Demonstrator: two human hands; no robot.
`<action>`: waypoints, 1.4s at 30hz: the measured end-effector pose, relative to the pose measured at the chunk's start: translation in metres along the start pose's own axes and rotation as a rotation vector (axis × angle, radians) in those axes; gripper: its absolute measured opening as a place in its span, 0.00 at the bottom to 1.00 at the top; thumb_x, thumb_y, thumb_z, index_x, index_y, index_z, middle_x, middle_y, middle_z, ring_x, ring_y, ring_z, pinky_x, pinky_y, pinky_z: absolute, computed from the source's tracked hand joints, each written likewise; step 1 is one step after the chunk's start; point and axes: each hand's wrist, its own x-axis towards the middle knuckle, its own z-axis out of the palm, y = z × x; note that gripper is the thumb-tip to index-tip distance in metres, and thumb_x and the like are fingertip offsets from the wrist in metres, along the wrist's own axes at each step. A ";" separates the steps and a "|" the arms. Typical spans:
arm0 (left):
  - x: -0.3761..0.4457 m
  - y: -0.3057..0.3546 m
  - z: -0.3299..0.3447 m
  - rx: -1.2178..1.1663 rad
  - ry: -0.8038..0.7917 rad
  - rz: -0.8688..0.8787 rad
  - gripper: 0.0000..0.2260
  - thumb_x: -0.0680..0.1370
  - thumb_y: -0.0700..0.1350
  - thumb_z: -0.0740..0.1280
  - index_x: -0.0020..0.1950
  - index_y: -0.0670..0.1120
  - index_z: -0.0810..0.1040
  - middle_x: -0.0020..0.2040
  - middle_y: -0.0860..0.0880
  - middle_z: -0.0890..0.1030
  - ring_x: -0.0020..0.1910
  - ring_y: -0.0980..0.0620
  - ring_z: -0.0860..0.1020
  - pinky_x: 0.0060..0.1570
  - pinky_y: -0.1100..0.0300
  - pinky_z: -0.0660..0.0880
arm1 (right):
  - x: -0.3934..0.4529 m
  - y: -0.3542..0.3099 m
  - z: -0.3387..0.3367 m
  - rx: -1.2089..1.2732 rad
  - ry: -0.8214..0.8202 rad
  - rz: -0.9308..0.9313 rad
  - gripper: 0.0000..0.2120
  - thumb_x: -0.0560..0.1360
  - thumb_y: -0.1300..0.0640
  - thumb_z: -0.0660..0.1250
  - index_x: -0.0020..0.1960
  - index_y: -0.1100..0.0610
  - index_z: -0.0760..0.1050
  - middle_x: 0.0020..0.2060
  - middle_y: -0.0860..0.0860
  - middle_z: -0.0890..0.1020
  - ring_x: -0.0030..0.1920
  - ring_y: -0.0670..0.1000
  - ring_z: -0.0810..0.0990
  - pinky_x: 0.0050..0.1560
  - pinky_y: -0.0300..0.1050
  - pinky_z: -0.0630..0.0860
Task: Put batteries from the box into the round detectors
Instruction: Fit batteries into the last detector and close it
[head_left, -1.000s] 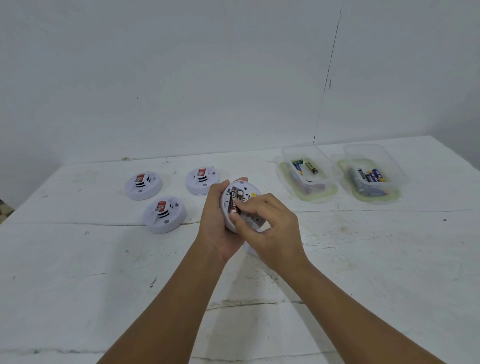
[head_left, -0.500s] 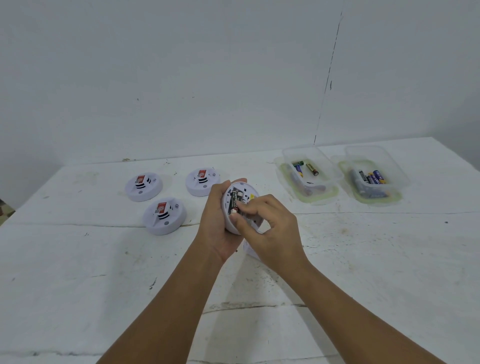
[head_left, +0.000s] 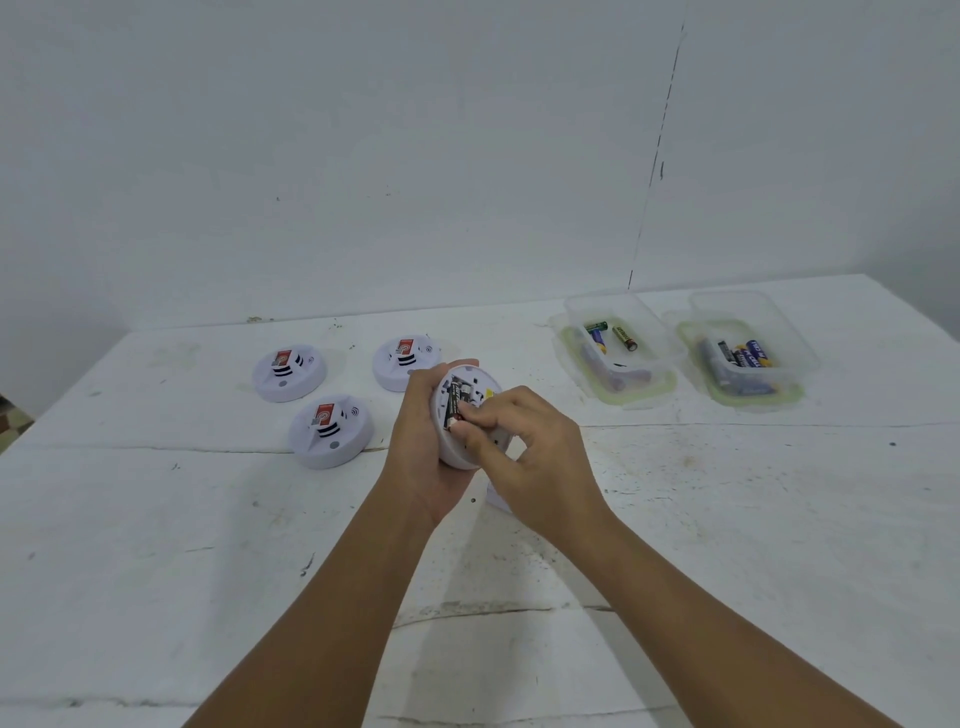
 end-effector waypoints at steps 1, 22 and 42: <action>-0.001 0.000 0.000 -0.005 -0.005 -0.004 0.16 0.72 0.53 0.72 0.57 0.48 0.80 0.47 0.45 0.79 0.46 0.47 0.79 0.50 0.53 0.76 | 0.001 -0.001 -0.001 0.001 -0.003 0.008 0.07 0.76 0.53 0.76 0.53 0.54 0.87 0.48 0.46 0.84 0.51 0.43 0.83 0.52 0.38 0.79; -0.008 -0.009 0.000 0.055 0.006 -0.033 0.06 0.78 0.49 0.66 0.48 0.48 0.80 0.46 0.45 0.79 0.45 0.46 0.80 0.46 0.54 0.74 | 0.018 -0.006 -0.010 0.393 -0.086 0.478 0.01 0.74 0.59 0.78 0.46 0.55 0.88 0.43 0.50 0.88 0.48 0.51 0.87 0.56 0.53 0.83; -0.007 -0.009 -0.008 -0.040 -0.004 -0.048 0.11 0.73 0.51 0.70 0.49 0.46 0.82 0.49 0.43 0.81 0.51 0.44 0.81 0.58 0.48 0.72 | 0.024 -0.007 -0.010 0.453 -0.225 0.549 0.12 0.67 0.63 0.83 0.48 0.59 0.86 0.44 0.56 0.88 0.49 0.57 0.88 0.58 0.53 0.84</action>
